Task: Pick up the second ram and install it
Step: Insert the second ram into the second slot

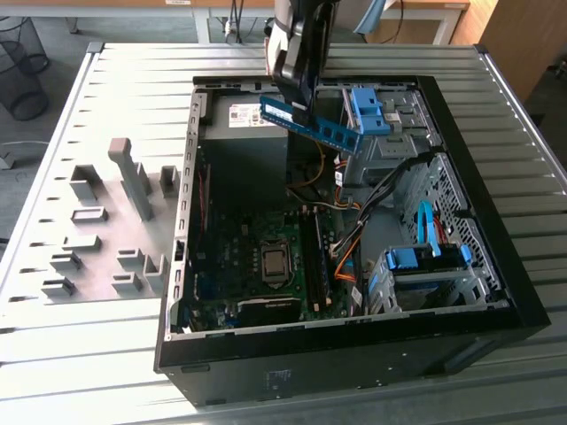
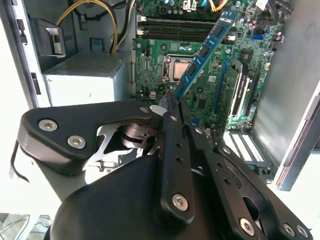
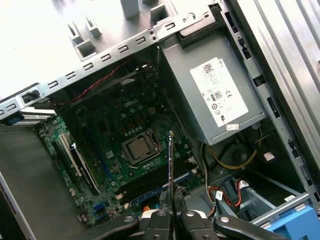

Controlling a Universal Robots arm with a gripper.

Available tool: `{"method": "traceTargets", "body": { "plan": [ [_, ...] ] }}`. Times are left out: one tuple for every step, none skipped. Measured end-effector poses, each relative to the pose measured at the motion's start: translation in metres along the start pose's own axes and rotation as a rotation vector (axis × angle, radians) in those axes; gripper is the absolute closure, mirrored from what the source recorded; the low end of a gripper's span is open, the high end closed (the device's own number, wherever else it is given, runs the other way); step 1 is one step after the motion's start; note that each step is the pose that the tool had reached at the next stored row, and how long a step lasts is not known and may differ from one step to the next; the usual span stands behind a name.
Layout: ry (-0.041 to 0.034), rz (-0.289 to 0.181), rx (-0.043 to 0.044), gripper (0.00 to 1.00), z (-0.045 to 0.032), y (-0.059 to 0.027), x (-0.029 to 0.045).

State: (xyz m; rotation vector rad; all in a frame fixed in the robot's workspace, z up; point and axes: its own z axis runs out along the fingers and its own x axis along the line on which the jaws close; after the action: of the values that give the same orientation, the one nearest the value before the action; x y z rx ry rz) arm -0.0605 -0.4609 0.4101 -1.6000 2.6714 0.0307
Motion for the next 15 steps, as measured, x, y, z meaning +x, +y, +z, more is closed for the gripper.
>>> {"method": "traceTargets", "body": {
  "plan": [
    [0.0000,0.003,0.0001,0.87,0.0000,0.0000,0.0000],
    [0.0000,0.007,0.0002,0.87,0.0000,0.0000,0.0000],
    [0.0000,0.010,0.0003,0.87,0.0000,0.0000,0.0000],
    [-0.0001,0.013,0.0004,0.87,0.0000,0.0000,0.0000],
    [-0.0001,0.016,0.0006,0.87,0.0000,0.0000,0.0000],
    [-0.0001,0.019,0.0006,0.87,0.0000,0.0000,0.0000],
    [-0.0001,0.023,0.0007,0.87,0.0000,0.0000,0.0000],
    [-0.0002,0.026,0.0009,0.87,0.0000,0.0000,0.0000],
    [-0.0002,0.029,0.0010,0.87,0.0000,0.0000,0.0000],
    [-0.0001,0.032,0.0011,0.87,0.0000,0.0000,0.0000],
    [-0.0002,0.036,0.0012,0.87,0.0000,0.0000,0.0000],
    [-0.0001,0.039,0.0013,0.87,0.0000,0.0000,0.0000],
    [-0.0001,0.042,0.0015,0.87,0.0000,0.0000,0.0000],
    [-0.0001,0.046,0.0015,0.87,0.0000,0.0000,0.0000],
    [-0.0002,0.049,0.0016,0.87,0.0000,0.0000,0.0000]
  ]
}}
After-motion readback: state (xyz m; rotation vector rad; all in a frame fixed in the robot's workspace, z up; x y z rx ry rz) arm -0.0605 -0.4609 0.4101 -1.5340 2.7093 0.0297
